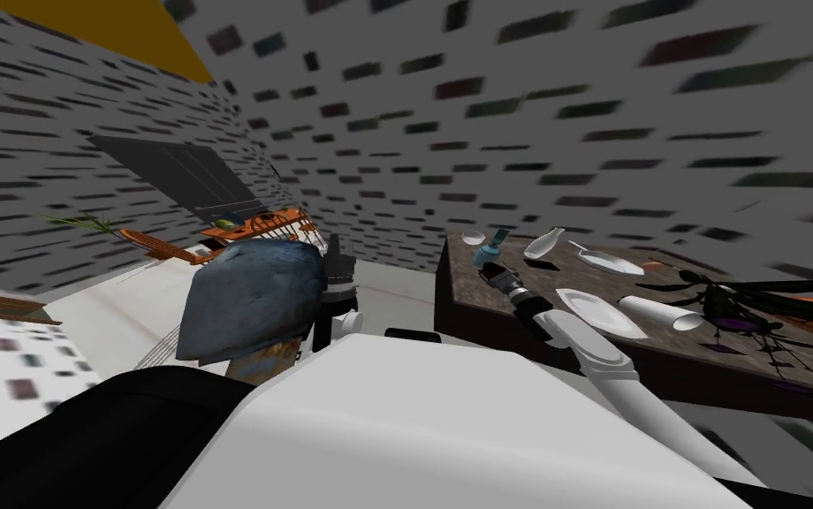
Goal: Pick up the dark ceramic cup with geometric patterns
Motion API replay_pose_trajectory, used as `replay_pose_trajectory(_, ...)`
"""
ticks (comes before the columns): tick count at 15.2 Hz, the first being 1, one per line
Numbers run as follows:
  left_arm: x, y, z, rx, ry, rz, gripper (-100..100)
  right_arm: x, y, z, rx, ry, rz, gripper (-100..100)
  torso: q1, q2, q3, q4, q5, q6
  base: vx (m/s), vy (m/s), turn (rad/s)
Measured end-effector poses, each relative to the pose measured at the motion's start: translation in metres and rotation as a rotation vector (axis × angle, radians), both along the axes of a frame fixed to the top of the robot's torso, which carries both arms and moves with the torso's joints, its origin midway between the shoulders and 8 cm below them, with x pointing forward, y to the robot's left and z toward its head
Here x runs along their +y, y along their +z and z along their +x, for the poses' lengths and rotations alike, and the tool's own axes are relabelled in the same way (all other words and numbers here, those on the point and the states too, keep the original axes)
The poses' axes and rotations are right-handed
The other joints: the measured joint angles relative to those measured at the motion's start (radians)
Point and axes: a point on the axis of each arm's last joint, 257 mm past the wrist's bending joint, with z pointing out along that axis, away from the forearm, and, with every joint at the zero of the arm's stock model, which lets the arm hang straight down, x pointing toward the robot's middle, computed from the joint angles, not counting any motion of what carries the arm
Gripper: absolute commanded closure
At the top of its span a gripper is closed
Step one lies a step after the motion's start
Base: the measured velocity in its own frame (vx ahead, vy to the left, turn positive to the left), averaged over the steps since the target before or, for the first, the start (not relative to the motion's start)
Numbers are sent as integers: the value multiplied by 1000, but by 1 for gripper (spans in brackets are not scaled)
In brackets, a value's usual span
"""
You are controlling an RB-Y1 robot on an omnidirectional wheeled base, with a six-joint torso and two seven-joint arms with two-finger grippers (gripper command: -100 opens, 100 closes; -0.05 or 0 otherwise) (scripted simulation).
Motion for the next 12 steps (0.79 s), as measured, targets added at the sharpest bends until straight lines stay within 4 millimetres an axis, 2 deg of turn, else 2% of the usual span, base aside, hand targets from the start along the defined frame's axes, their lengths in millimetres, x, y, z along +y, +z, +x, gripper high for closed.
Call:
replay_pose_trajectory(10,0,0,0,0,0,0,0,-51,-47,-3,81,-31,-382,-100,0,0,0,0,0,-1,-20,-33,205)
replay_pose_trajectory(12,0,0,0,0,0,0,0,-58,-52,-2,94,-25,-445,-100,0,0,0,0,0,0,-16,-25,55)
